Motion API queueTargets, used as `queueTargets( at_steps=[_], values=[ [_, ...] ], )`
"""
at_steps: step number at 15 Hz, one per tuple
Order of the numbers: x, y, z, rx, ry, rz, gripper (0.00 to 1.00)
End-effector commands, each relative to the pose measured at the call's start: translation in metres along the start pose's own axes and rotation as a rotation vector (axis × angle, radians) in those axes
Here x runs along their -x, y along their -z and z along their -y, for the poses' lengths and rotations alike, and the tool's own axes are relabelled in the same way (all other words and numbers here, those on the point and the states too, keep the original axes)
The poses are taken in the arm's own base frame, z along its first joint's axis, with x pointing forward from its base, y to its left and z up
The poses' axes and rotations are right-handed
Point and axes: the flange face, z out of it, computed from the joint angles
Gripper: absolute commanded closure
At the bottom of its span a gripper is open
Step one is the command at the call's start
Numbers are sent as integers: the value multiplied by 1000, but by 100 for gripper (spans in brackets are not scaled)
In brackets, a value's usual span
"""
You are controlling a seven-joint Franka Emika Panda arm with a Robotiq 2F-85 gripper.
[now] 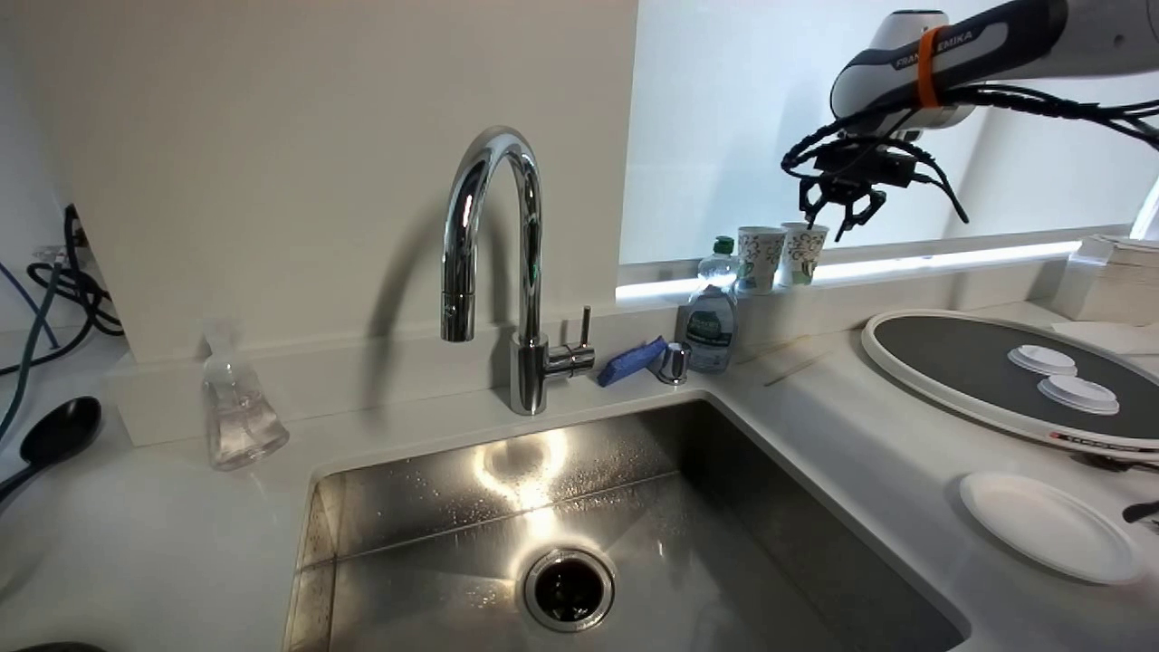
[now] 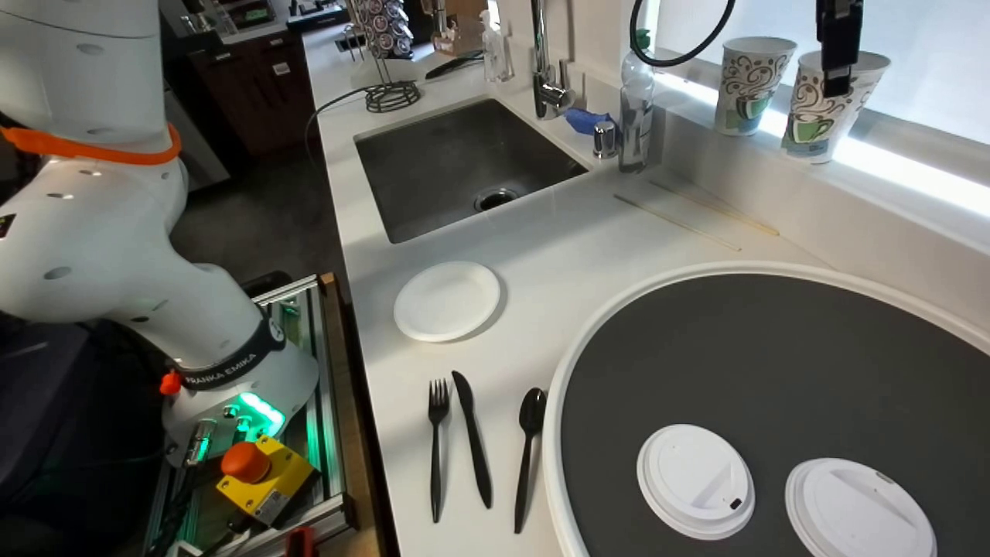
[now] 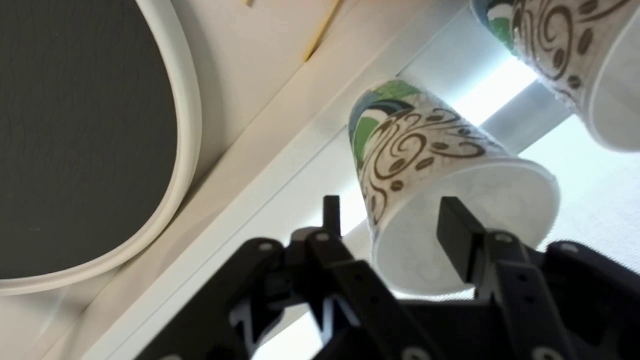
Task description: Put the coffee cups on the windowsill.
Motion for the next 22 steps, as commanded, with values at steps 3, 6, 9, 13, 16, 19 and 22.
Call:
queueTargets(
  at_steps=[3,6,9,13,16,19,22],
  values=[
    [-5,6,3,-4,-7,4,1],
    [-9,14,3,-13,-7,-12,0],
    [-12,24,1,-27,-10,-25,0],
    [-16,42,-2,-52,-13,-59,0],
    [-15,65,-4,-88,10,-82,0],
    [-4,92,-2,-163,139,-87,0],
    [10,115,-3,-228,245,-63,0]
  ],
)
